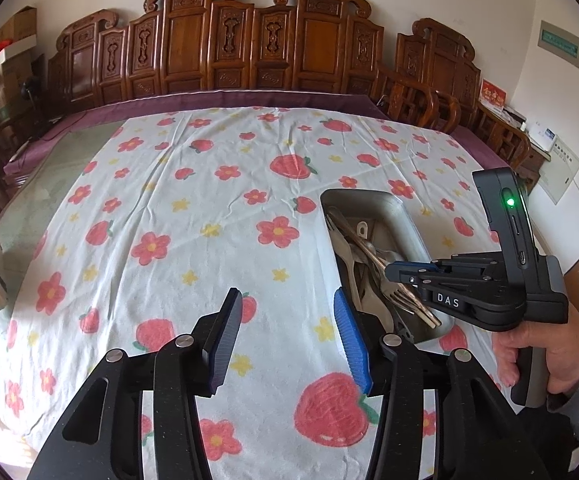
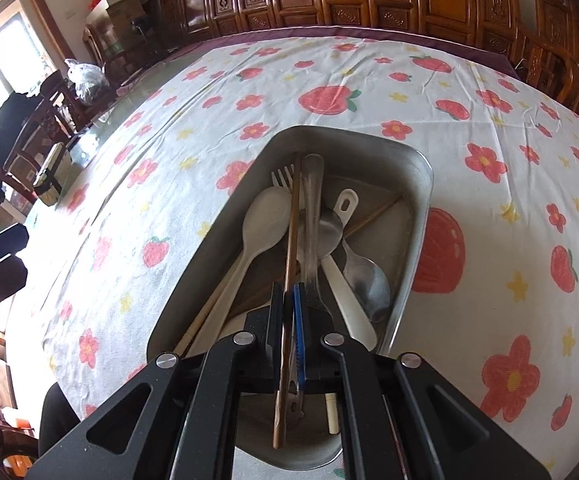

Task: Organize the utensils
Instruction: 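Open both tools and lift them away from the tray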

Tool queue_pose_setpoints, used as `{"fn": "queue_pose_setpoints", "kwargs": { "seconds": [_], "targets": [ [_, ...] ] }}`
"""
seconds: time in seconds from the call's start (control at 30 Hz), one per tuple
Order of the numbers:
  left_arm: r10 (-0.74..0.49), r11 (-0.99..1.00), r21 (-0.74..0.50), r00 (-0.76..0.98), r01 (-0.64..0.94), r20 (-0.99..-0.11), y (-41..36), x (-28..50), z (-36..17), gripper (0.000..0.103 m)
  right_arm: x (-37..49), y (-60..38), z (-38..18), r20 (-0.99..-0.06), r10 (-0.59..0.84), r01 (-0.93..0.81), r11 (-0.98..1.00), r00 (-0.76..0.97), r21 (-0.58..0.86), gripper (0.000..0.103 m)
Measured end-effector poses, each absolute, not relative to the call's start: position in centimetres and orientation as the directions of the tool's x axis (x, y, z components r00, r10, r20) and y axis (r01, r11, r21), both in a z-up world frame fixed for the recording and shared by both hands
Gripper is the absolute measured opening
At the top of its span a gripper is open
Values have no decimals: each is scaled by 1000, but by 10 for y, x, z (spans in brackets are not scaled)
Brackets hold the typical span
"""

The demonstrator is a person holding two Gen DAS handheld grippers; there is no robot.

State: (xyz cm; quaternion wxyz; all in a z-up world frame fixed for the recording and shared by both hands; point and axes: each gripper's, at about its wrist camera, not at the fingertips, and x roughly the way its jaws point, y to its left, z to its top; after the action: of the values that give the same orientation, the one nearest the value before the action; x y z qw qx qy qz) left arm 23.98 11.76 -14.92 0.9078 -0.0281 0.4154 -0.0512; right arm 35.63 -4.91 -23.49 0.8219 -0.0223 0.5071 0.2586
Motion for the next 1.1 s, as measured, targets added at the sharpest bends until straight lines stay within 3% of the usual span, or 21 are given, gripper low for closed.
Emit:
{"fn": "queue_pose_setpoints", "kwargs": {
  "seconds": [0.43,0.63,0.7,0.83,0.9,0.97,1.1],
  "targets": [
    [-113,994,-81,645,79,-756,105,239,-151,59,357,-47,-214,-789,490,-495,823,371,278,9],
    [-100,995,-63,649,80,-754,97,237,-150,60,348,-54,-212,-790,469,-507,828,394,239,11],
    [-90,996,-52,660,77,-746,94,234,-147,69,342,-60,-209,-787,458,-508,833,412,219,11],
    [-89,996,-46,669,81,-738,84,229,-141,75,328,-74,-200,-777,448,-510,838,441,194,11],
    [-82,996,-34,676,84,-732,76,225,-138,84,321,-82,-195,-771,443,-508,842,457,182,12],
    [-78,996,-25,687,87,-723,69,220,-134,88,313,-93,-189,-763,435,-497,850,477,173,29],
    [-75,996,-22,698,84,-712,57,210,-128,95,298,-111,-179,-750,422,-475,865,510,164,43]
  ]
}}
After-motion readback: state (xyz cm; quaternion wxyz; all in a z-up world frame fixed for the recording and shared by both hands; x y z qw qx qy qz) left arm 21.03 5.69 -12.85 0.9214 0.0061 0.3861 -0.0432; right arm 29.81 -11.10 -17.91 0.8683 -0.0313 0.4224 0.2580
